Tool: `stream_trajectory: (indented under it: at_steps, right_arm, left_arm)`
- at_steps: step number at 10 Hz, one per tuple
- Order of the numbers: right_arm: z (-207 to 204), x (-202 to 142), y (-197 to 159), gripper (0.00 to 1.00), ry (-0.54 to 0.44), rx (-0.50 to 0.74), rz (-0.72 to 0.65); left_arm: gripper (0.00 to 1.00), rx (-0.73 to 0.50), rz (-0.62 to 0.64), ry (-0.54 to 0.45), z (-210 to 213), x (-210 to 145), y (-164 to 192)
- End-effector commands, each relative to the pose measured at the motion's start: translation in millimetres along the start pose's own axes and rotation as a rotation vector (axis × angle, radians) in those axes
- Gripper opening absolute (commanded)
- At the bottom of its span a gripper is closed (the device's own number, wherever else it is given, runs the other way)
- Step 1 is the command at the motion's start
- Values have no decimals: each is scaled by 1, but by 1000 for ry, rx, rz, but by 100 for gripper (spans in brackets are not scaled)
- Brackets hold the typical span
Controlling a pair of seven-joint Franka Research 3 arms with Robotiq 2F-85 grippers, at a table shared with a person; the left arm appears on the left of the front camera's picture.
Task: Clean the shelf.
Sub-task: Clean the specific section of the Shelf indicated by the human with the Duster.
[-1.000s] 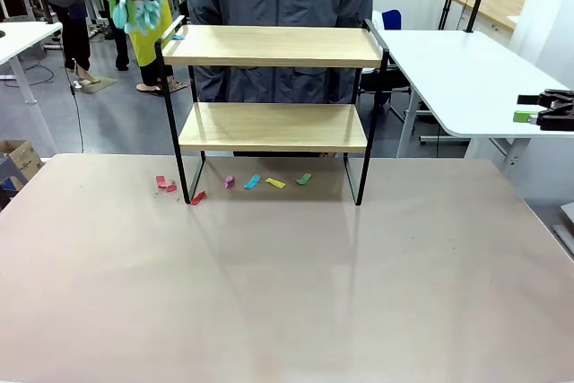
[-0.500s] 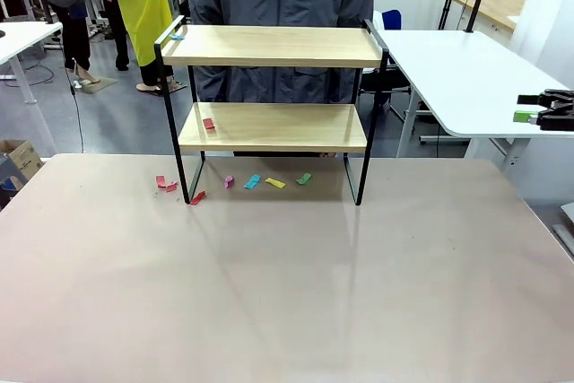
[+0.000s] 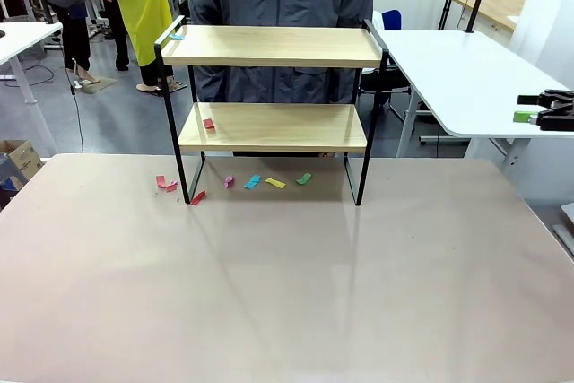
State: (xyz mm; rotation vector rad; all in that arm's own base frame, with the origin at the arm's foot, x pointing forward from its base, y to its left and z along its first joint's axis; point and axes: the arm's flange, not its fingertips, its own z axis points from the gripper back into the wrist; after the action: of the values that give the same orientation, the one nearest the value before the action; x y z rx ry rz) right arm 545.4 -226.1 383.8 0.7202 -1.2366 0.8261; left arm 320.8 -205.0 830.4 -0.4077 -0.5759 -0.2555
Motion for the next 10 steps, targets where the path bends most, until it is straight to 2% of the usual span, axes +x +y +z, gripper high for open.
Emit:
stream_trajectory:
  at_steps: [1, 3, 4, 7, 10]
  right_arm:
    - [-2, 4, 1, 100, -2, 2, 6]
    - [-2, 4, 1, 100, -2, 2, 6]
    - [-2, 4, 1, 100, -2, 2, 6]
    - [-2, 4, 1, 100, -2, 2, 6]
    - [-2, 4, 1, 100, -2, 2, 6]
  left_arm:
    - [13, -199, -181, 169, 15, -19, 25]
    - [13, -358, -322, 274, 25, -28, 37]
    - [13, -352, -393, 358, 25, -35, 40]
    - [13, -254, -558, 556, 9, -54, 35]
    - [13, -92, -720, 759, -31, -72, 40]
